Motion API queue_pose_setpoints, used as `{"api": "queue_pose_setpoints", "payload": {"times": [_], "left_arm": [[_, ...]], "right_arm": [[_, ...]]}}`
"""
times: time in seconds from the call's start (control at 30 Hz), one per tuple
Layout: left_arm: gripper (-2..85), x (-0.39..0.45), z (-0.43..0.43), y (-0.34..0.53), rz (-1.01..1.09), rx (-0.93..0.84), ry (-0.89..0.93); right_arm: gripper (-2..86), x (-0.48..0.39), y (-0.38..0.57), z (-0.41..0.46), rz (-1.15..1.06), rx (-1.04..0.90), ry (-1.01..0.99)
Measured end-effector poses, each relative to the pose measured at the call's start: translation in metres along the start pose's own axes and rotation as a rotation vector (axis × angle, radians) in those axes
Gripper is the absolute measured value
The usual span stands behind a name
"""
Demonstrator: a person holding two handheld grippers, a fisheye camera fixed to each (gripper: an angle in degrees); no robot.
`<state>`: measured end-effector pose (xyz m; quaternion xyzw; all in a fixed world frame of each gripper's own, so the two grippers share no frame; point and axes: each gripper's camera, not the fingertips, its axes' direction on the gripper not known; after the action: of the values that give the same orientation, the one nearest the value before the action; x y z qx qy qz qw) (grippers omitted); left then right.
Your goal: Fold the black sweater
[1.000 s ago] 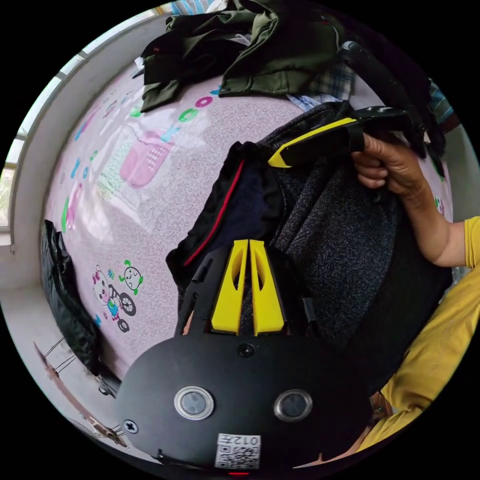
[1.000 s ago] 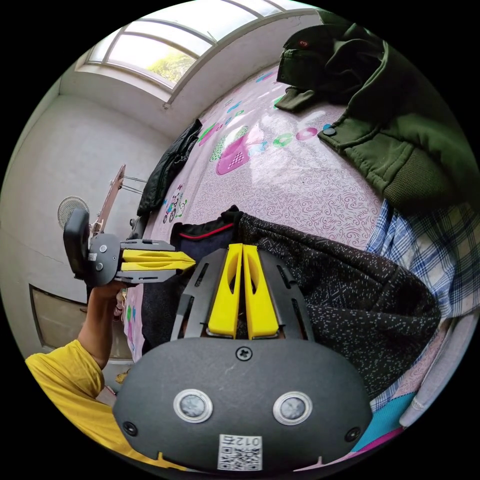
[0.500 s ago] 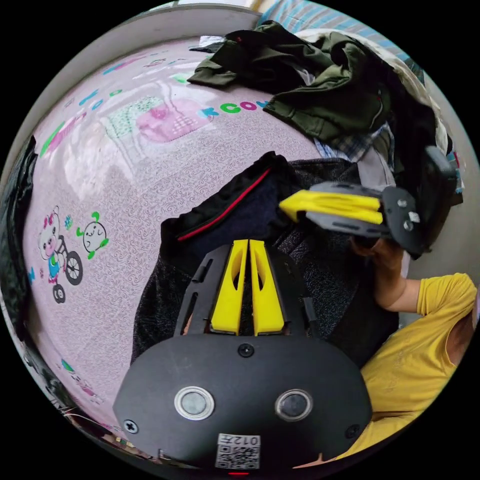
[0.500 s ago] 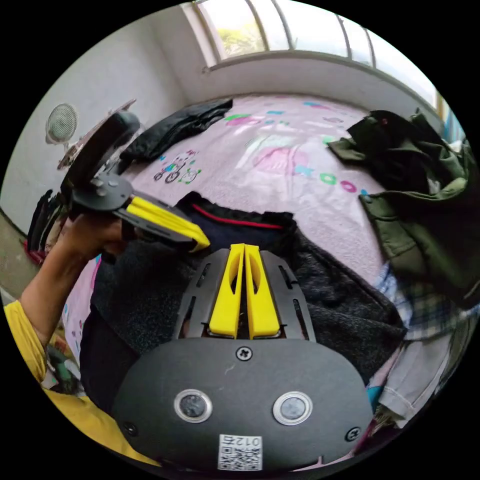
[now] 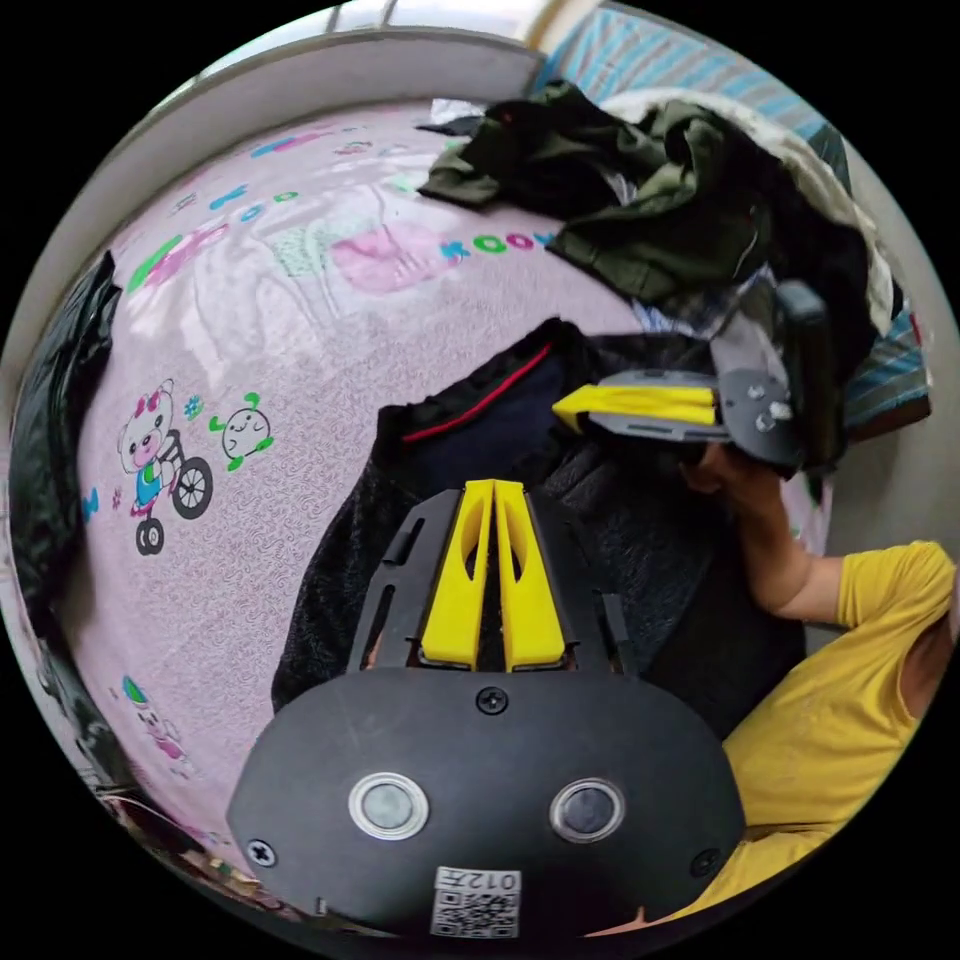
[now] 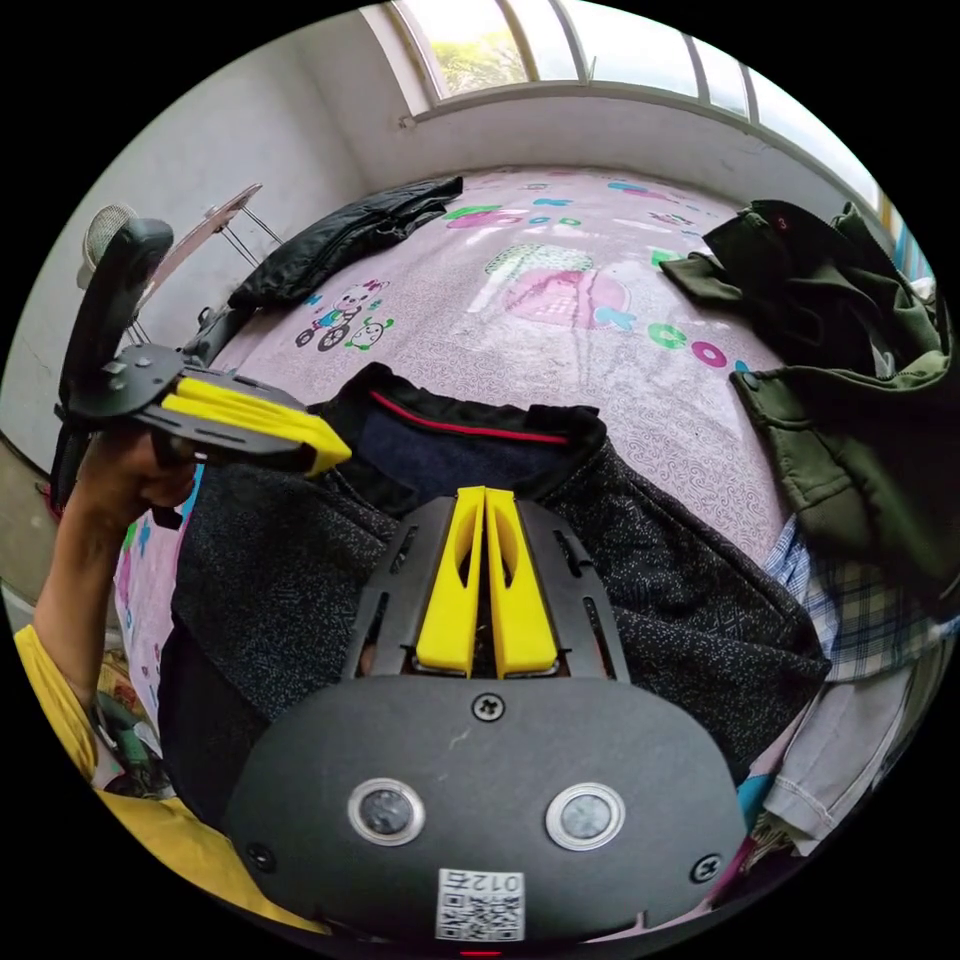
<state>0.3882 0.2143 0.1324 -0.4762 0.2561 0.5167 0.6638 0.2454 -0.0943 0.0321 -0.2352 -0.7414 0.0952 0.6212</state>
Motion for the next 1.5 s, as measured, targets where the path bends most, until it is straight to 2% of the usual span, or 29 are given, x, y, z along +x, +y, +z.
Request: {"api": "queue_pose_setpoints", "payload": {"times": [0.07,0.23,0.3,0.33,0.4,0.53,0.63,0.77,0.9,0.97,1.03,1.2,1.3,1.37,1.5], "left_arm": [[0.0,0.002,0.015,-0.006,0.021,-0.056,-0.068],[-0.1,-0.006,0.012,-0.009,-0.028,-0.037,-0.072],[-0.1,-0.007,0.011,-0.007,-0.03,-0.034,-0.071],[-0.1,-0.01,0.01,-0.006,-0.035,-0.03,-0.062],[-0.1,-0.016,0.01,-0.004,-0.051,-0.023,-0.032],[0.0,-0.03,0.01,0.0,-0.08,0.002,0.031],[0.1,-0.041,0.005,0.004,-0.128,0.05,0.097],[0.3,-0.05,-0.022,0.02,-0.179,0.168,0.217],[0.4,-0.046,-0.039,0.026,-0.183,0.133,0.004],[0.4,-0.043,-0.031,0.019,-0.143,0.07,-0.018],[0.4,-0.043,-0.022,0.013,-0.136,0.044,-0.033],[0.3,-0.048,-0.005,-0.003,-0.156,-0.004,-0.144],[0.3,-0.061,-0.006,-0.003,-0.22,0.016,-0.078],[0.3,-0.078,-0.013,0.006,-0.33,0.071,0.045],[0.3,-0.079,-0.034,0.012,-0.331,0.192,0.112]], "right_arm": [[0.0,0.002,0.001,0.001,0.006,0.0,-0.012],[0.0,0.003,0.003,-0.017,0.015,0.07,0.032],[0.0,0.004,0.003,-0.021,0.001,0.092,-0.099],[0.0,0.005,0.002,-0.013,-0.007,0.057,-0.219],[0.0,0.006,-0.001,0.005,0.005,-0.034,-0.261],[0.0,-0.006,-0.005,0.007,-0.044,-0.015,-0.121],[0.1,-0.008,-0.011,0.005,-0.073,-0.01,-0.094],[0.2,0.026,-0.014,-0.008,0.006,-0.034,-0.288],[0.4,0.062,-0.012,-0.045,0.094,0.092,-0.306],[0.4,0.064,-0.014,-0.044,0.078,0.073,-0.362],[0.4,0.06,-0.019,-0.028,0.053,-0.024,-0.417],[0.0,0.039,-0.025,-0.026,-0.024,-0.056,-0.223],[0.0,0.027,-0.027,-0.031,-0.07,-0.043,-0.137],[0.0,0.028,-0.029,-0.036,-0.079,-0.047,-0.144],[0.3,0.063,-0.033,-0.055,-0.024,-0.053,-0.319]]}}
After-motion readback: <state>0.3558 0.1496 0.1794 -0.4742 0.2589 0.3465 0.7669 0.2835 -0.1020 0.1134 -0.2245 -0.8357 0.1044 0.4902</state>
